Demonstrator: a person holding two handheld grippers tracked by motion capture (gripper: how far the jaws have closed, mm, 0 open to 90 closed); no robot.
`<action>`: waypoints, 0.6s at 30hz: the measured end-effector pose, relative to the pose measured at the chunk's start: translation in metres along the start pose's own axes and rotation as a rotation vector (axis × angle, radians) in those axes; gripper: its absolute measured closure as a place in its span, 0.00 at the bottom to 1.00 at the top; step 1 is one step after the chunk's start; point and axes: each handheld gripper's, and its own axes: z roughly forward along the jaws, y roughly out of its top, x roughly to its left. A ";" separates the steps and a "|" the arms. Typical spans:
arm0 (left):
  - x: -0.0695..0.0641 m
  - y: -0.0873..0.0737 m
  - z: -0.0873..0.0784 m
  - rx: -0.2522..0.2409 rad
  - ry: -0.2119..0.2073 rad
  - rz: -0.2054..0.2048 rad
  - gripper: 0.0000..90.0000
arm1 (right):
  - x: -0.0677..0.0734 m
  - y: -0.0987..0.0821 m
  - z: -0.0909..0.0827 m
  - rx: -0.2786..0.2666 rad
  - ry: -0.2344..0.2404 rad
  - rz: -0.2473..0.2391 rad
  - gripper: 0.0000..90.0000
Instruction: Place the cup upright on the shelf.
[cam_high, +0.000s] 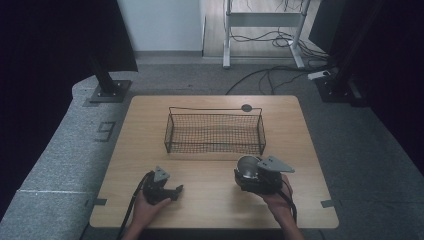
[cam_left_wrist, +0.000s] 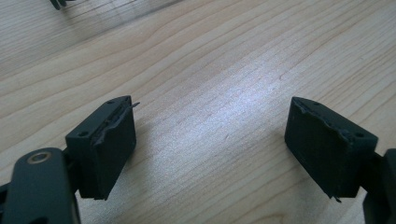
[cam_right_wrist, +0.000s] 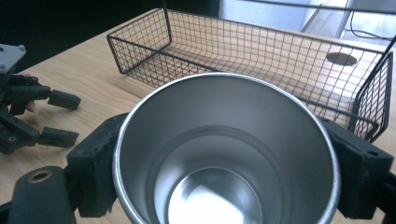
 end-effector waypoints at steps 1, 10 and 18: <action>0.000 0.000 0.000 0.000 0.000 0.000 0.18 | 0.000 0.002 0.000 0.000 -0.001 -0.004 0.15; 0.000 0.000 0.000 0.002 0.000 0.002 0.18 | 0.001 0.013 0.001 -0.012 0.002 -0.012 0.15; 0.000 0.000 0.000 0.002 0.000 0.002 0.18 | 0.002 0.022 0.002 -0.018 0.001 -0.022 0.15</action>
